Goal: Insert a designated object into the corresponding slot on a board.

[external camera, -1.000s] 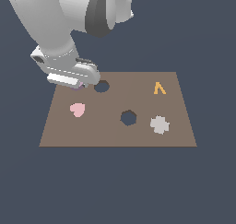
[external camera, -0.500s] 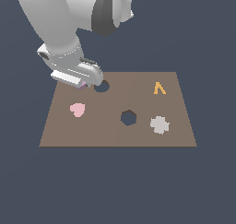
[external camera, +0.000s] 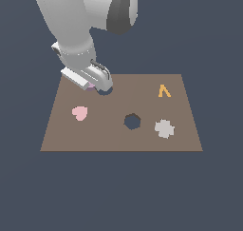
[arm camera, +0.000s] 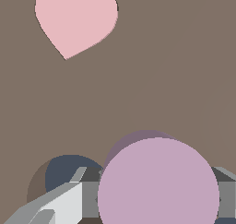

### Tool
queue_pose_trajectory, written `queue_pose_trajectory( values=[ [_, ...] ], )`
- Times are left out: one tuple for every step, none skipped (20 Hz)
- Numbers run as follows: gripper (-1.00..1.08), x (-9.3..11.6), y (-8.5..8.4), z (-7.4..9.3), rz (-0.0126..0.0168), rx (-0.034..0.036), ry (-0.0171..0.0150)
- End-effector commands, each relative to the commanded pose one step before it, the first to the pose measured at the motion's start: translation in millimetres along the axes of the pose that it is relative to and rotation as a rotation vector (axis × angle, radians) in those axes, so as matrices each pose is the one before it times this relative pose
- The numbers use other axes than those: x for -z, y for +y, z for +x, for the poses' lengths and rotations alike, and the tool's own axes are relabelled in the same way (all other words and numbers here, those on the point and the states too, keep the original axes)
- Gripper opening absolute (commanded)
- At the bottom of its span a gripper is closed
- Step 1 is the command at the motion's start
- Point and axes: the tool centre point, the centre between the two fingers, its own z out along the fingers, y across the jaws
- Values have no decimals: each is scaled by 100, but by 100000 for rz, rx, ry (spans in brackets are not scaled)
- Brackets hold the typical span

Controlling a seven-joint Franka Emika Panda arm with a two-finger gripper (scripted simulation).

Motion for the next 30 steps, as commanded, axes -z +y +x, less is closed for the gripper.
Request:
queue_pose_trajectory(
  values=[
    [-100,117,-808,-538,43,-7861,47],
    [-100,36,-305,-212,1,-3044,-2],
    [-100,34,-294,-202,1,-2910,-2],
    [-100,33,-281,-192,0,-2780,-2],
    [-100,31,-270,-182,0,-2650,-2],
    [-100,29,-258,-172,0,-2524,-2],
    [-100,28,-246,-163,-1,-2399,-2],
    [-100,27,-234,-155,-1,-2276,-2],
    [-100,25,-223,-147,-1,-2151,-2],
    [-100,24,-211,-138,-1,-2032,-2],
    [-100,22,-200,-128,-1,-1914,-2],
    [-100,21,-188,-118,-2,-1794,-2],
    [-100,19,-177,-108,-2,-1673,-2],
    [-100,18,-166,-99,-3,-1559,-2],
    [-100,16,-154,-91,-3,-1447,-2],
    [-100,15,-142,-83,-3,-1328,-2],
    [-100,14,-130,-77,-2,-1206,-2],
    [-100,12,-116,-68,-2,-1087,-2],
    [-100,11,-104,-61,-2,-964,-1],
    [-100,9,-91,-52,-2,-843,-1],
    [-100,8,-77,-42,-2,-724,-1],
    [-100,6,-66,-36,-2,-598,-1],
    [-100,5,-53,-26,-2,-478,-1],
    [-100,3,-41,-19,-2,-352,-1],
    [-100,2,-29,-10,-2,-229,-1],
    [-100,0,-12,5,-3,-120,-1],
    [-100,0,1,15,0,0,0],
    [-100,-4,4,10,-5,154,-1],
    [-100,-3,15,19,-2,154,0],
    [-100,-1,2,1,-1,69,0]
  ],
)
